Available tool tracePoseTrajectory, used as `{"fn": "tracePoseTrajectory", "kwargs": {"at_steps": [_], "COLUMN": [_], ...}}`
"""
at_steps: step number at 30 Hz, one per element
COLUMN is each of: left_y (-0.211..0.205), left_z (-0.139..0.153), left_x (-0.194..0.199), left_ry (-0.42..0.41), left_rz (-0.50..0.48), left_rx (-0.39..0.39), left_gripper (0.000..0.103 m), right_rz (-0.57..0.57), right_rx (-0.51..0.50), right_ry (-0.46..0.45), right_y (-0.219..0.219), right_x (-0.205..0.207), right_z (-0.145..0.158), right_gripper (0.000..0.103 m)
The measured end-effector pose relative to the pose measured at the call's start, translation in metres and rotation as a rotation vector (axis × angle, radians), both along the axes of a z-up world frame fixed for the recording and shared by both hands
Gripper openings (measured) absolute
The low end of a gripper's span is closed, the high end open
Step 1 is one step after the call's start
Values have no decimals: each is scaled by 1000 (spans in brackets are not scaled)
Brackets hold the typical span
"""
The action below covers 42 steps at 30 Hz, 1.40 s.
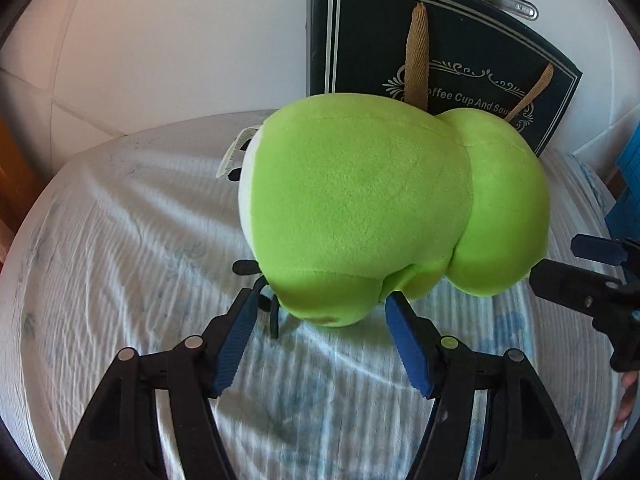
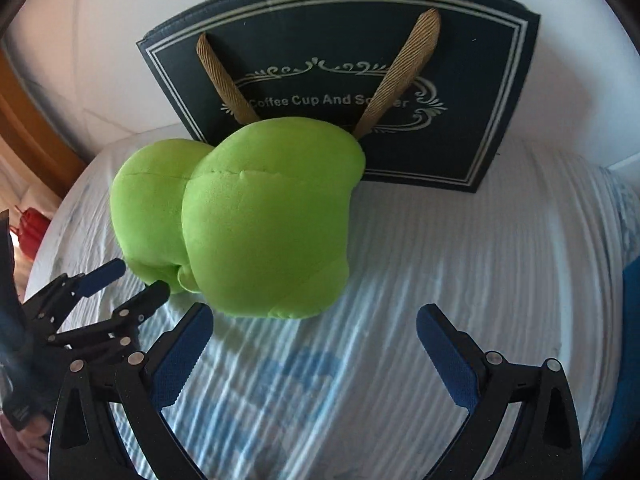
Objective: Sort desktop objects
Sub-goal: 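Grasp the green frog plush with both grippers from either side, then carry the green frog plush over the blue bin and release it inside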
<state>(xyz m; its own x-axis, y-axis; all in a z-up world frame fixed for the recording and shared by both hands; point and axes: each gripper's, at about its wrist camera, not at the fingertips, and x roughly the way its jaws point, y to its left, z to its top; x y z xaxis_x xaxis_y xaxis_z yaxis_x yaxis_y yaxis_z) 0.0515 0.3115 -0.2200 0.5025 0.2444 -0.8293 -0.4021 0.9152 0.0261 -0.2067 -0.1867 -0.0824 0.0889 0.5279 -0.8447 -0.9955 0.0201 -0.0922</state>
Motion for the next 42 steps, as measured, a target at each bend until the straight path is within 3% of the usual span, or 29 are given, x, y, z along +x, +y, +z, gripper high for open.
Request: {"fn": "tracePoseTrajectory", "kwargs": {"at_steps": [3, 12, 14, 15, 17, 24, 32, 34, 42], "left_y": [-3, 0, -3, -6, -13, -44, -69, -77, -115], "left_z": [-7, -15, -13, -11, -4, 34, 90, 109, 183], "left_x": [8, 27, 26, 24, 16, -25, -84, -79, -134], "left_ry": [1, 35, 19, 13, -4, -70, -149, -169, -282], "left_rz": [-27, -37, -45, -45, -48, -64, -63, -62, -91], "left_rx": [12, -4, 3, 14, 41, 81, 97, 106, 154], "left_gripper": [66, 72, 63, 57, 55, 54, 54, 54, 54], "right_rz": [30, 50, 52, 59, 74, 105, 156, 165, 180], "right_rx": [5, 7, 13, 14, 23, 62, 126, 144, 237], "right_ry": [21, -85, -68, -65, -88, -55, -86, -87, -94], "right_y": [11, 35, 34, 30, 21, -23, -95, -115, -186], "right_x": [-6, -24, -24, -26, -30, -36, -65, -77, -113], "right_z": [-9, -27, -24, -22, -17, 14, 69, 79, 146], "right_gripper": [103, 102, 87, 84, 77, 73, 73, 73, 73]}}
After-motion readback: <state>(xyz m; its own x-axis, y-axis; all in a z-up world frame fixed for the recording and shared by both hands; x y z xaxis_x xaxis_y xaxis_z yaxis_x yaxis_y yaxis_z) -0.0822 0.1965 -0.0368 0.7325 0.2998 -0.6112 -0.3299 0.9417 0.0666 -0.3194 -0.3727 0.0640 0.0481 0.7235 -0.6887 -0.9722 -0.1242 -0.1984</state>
